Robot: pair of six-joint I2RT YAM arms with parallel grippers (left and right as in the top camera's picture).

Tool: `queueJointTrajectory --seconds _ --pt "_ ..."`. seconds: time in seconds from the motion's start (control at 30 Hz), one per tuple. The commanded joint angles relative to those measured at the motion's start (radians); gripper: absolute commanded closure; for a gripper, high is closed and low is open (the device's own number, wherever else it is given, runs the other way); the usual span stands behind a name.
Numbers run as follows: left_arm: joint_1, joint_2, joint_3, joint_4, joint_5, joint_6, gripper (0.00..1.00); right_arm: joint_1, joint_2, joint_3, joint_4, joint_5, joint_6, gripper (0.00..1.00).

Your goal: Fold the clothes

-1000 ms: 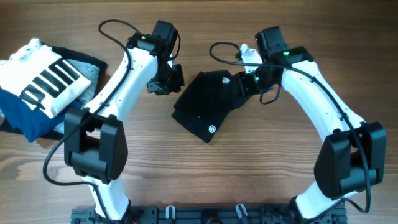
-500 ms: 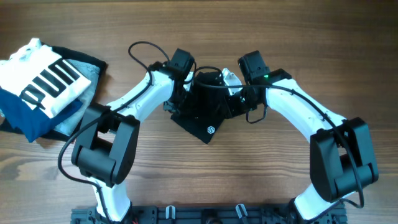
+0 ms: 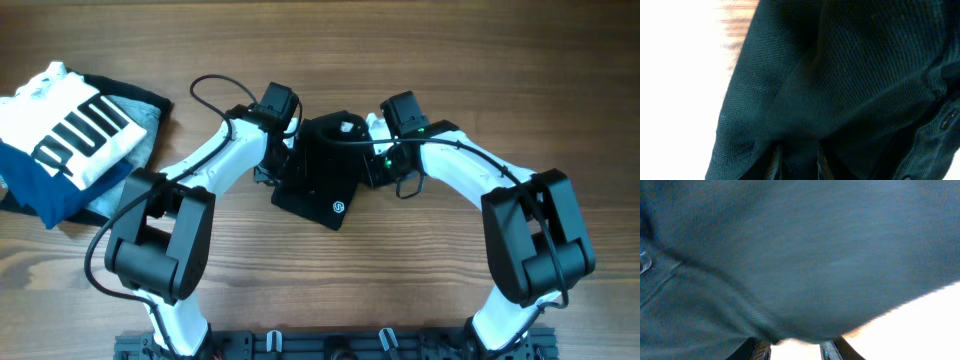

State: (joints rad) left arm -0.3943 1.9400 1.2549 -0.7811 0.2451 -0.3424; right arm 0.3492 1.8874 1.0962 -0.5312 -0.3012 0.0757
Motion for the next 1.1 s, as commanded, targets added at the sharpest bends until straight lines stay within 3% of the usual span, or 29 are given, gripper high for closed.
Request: queueJointTrajectory --seconds 0.0,0.1,0.17,0.27,0.3,0.33,0.37,0.53,0.63,0.77,0.93,1.0,1.07 --pt "0.009 0.037 -0.047 -0.074 0.13 -0.182 0.75 -0.017 0.014 0.002 0.06 0.106 -0.058 0.68" --pt "0.005 0.029 -0.047 -0.122 0.162 -0.253 0.75 -0.017 0.013 0.028 0.054 0.125 -0.075 0.67" --pt "0.011 -0.002 -0.04 -0.129 0.124 -0.226 0.73 -0.017 0.008 0.041 0.033 0.125 -0.073 0.65" --pt "0.031 -0.119 0.005 -0.124 0.016 -0.12 0.67 -0.017 -0.014 0.043 0.011 0.126 -0.068 0.55" --pt "0.036 -0.166 0.017 -0.098 -0.029 -0.077 0.54 -0.017 -0.019 0.043 0.009 0.126 -0.064 0.51" --pt "0.041 -0.209 0.019 -0.057 -0.065 -0.039 0.28 -0.017 -0.022 0.043 0.007 0.126 -0.06 0.48" --pt "0.048 -0.236 0.019 -0.022 -0.083 -0.011 0.13 -0.017 -0.023 0.043 0.006 0.125 -0.045 0.46" --pt "0.095 -0.232 0.018 0.048 -0.09 0.007 0.02 -0.017 -0.023 0.043 -0.009 0.125 -0.02 0.45" --pt "0.095 -0.147 0.018 0.076 -0.032 0.078 0.01 -0.017 -0.023 0.043 -0.009 0.125 -0.02 0.45" --pt "0.095 -0.037 0.018 0.114 0.01 0.079 0.0 -0.017 -0.023 0.043 -0.017 0.125 -0.02 0.44" --pt "0.085 0.079 0.018 0.231 0.254 0.104 0.02 -0.017 -0.023 0.043 -0.018 0.125 -0.02 0.44" --pt "0.051 0.112 0.018 0.243 0.311 0.104 0.16 -0.017 -0.023 0.043 -0.02 0.125 -0.02 0.44" --pt "0.039 0.112 0.018 0.246 0.305 0.104 0.37 -0.017 -0.023 0.043 -0.021 0.125 -0.02 0.44"
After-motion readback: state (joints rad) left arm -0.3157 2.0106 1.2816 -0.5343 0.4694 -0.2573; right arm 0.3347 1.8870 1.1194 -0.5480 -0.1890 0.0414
